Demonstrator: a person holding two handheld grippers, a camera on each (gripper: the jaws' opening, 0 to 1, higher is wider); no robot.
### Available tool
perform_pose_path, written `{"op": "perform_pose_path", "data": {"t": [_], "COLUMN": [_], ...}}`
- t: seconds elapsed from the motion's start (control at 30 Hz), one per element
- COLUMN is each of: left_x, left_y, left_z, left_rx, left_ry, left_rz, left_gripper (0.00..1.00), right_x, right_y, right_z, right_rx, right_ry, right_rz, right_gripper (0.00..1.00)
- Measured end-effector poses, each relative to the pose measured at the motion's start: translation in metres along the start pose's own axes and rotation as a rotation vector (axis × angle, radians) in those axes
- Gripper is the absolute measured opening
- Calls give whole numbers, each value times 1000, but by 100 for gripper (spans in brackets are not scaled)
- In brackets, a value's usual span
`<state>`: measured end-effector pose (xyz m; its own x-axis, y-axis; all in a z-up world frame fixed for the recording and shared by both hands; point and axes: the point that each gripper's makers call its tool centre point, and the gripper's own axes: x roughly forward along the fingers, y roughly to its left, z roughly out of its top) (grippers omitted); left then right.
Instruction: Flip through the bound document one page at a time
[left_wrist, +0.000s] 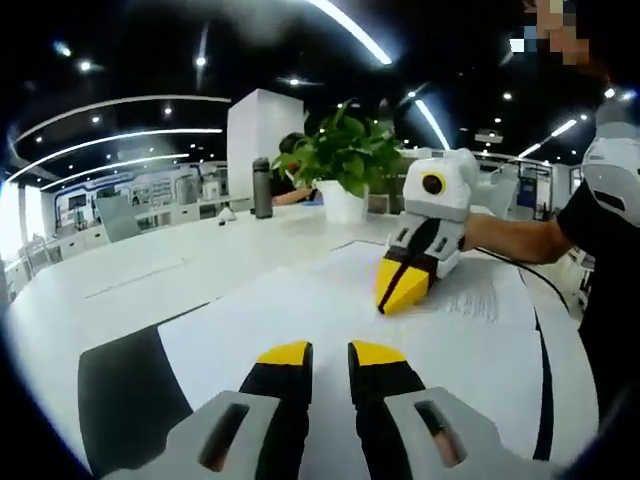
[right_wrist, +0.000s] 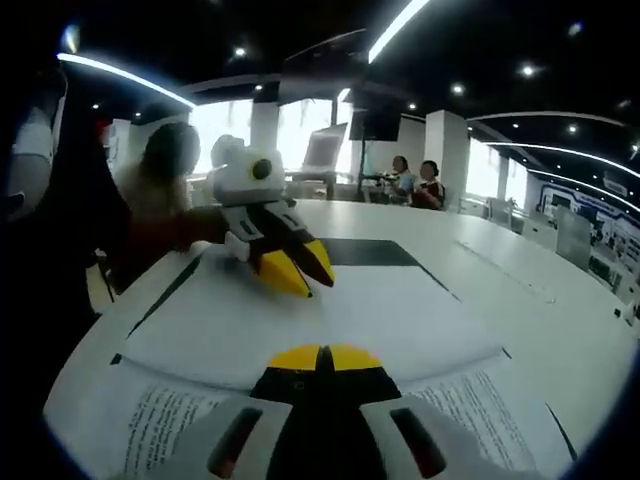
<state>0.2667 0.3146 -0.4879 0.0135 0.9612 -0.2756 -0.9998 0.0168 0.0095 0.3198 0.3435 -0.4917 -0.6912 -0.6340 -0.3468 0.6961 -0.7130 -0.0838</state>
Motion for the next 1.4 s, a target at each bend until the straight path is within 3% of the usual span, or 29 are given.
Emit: {"op": "perform_pose_path", "data": {"t": [0.57, 1.4], "left_x": [4, 2], "left_y": [1, 2], "left_z": [-15, -18], "left_rx": [25, 2], "left_ry": [58, 54], "left_rz": [10, 0], "left_gripper": [15, 13], "right_x": [-1, 0], "right_y": [-4, -2], "right_z": [-1, -1], "right_rx": [13, 10], "right_ry": [-10, -9], "right_rz": [5, -3], "right_gripper": [4, 4]}}
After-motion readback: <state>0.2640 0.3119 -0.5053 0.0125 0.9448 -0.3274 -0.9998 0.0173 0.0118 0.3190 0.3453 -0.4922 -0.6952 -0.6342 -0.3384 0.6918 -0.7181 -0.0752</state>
